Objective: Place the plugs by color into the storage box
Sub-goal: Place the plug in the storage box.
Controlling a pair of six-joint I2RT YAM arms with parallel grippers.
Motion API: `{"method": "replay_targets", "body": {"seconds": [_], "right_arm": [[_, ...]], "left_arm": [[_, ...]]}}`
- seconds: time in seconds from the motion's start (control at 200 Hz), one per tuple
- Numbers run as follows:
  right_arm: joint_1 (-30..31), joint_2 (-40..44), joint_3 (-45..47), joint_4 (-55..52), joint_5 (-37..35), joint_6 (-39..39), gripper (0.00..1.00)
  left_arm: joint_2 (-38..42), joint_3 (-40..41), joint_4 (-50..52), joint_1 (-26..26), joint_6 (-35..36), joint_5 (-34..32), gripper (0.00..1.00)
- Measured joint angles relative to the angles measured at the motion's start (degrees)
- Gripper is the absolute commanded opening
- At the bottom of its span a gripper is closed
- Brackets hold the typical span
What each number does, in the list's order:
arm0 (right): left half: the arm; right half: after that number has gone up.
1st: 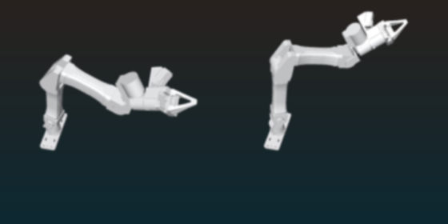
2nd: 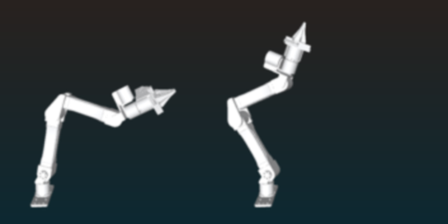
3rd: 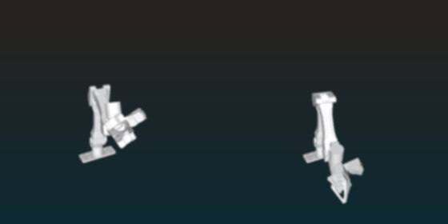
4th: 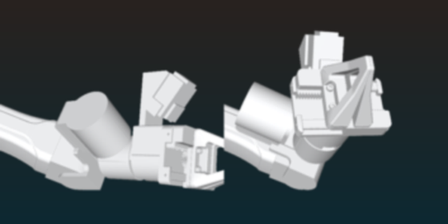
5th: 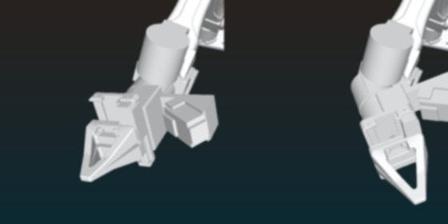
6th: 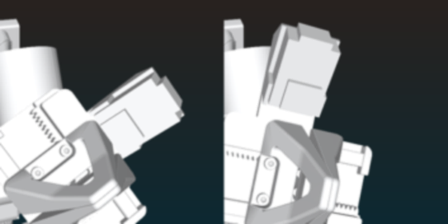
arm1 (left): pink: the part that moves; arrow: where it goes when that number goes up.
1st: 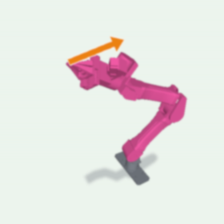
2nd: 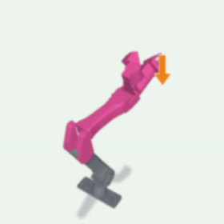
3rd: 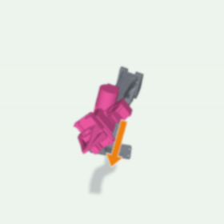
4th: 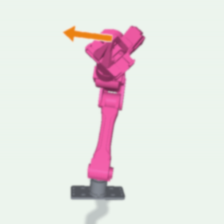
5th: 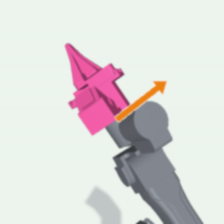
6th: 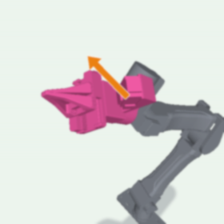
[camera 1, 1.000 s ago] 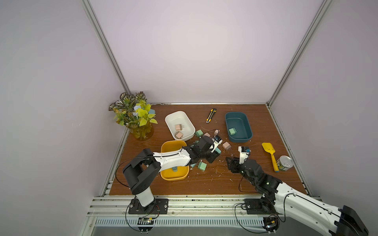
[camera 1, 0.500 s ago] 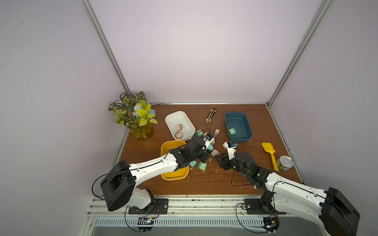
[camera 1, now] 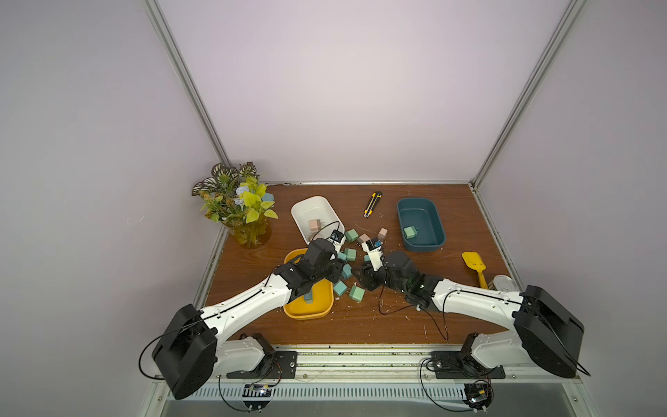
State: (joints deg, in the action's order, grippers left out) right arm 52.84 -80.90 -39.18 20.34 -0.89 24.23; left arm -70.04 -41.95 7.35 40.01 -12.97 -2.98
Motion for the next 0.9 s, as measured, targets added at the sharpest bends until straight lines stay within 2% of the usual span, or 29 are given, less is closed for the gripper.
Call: {"method": "replay_targets", "body": {"seconds": [0.255, 0.445, 0.58, 0.706, 0.811, 0.896], "right_arm": [[0.7, -3.6, -2.1, -1.4, -5.0, 3.0, 0.57], [0.7, -6.8, -5.8, -2.3, -4.7, 3.3, 0.57], [0.7, -10.1, -9.1, -2.3, -2.8, 3.2, 0.56], [0.9, -13.1, -12.3, -2.4, -0.4, 3.2, 0.57], [1.4, -15.2, -14.8, -2.5, 1.2, 3.0, 0.56], [2.1, -16.8, -16.7, -2.8, 1.9, 3.0, 0.56]], "left_arm": [[0.6, 2.5, 1.1, -7.0, -3.5, 0.5, 0.42], [3.2, 5.0, 2.5, -14.7, -5.9, 2.9, 0.42], [5.5, 6.8, 3.3, -17.2, -6.4, 3.4, 0.43], [6.0, 7.4, 3.8, -17.6, -6.3, 3.6, 0.49], [6.2, 7.6, 4.2, -17.6, -6.2, 3.6, 0.64], [6.5, 7.9, 4.2, -17.6, -6.3, 3.4, 0.68]]}}
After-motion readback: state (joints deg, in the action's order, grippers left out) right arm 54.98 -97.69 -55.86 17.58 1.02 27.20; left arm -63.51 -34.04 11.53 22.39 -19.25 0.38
